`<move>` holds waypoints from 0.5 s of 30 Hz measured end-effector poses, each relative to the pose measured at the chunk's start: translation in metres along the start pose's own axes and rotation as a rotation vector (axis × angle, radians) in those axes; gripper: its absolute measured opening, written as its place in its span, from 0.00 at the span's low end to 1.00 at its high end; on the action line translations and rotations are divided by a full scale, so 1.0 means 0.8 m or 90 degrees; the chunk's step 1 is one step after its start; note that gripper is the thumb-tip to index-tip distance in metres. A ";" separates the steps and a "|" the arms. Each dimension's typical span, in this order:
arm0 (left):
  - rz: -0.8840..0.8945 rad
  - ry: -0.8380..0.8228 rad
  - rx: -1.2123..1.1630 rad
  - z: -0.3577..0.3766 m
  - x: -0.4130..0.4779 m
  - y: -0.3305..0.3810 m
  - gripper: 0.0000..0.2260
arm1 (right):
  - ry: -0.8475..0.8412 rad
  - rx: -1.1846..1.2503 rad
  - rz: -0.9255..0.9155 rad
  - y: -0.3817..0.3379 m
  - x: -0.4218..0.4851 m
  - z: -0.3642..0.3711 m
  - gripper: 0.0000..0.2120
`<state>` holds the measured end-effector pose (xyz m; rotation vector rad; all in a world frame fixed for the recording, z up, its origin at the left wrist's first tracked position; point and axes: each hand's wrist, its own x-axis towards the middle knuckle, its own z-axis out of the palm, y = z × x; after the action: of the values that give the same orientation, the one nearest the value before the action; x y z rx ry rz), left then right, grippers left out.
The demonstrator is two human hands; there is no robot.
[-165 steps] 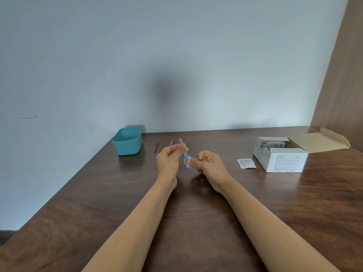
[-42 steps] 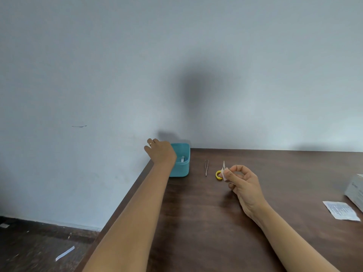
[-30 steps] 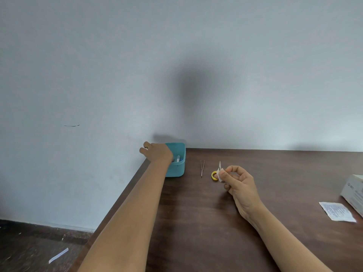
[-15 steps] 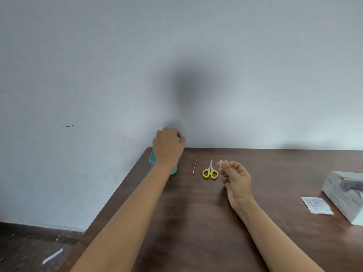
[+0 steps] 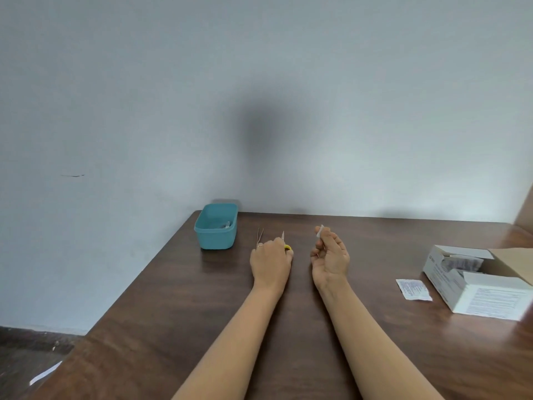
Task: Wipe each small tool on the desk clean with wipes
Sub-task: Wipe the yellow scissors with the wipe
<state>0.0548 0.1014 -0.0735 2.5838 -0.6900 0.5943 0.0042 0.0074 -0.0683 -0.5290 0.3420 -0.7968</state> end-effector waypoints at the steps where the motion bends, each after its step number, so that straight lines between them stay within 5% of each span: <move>1: 0.004 0.004 0.020 -0.004 -0.005 0.004 0.10 | 0.002 0.009 0.003 -0.001 0.002 -0.001 0.09; 5: 0.063 0.024 0.022 0.002 -0.026 0.018 0.17 | 0.002 0.023 0.014 -0.003 0.002 -0.004 0.08; 9: 0.033 0.085 -0.064 -0.024 -0.055 0.033 0.11 | -0.022 0.006 0.035 -0.007 -0.004 -0.005 0.06; 15: -0.268 0.088 -0.655 -0.034 -0.073 0.031 0.09 | -0.041 -0.064 0.043 -0.014 -0.033 -0.014 0.08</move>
<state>-0.0126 0.1162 -0.0729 1.6186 -0.2594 0.1812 -0.0251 0.0172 -0.0685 -0.6327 0.3401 -0.6990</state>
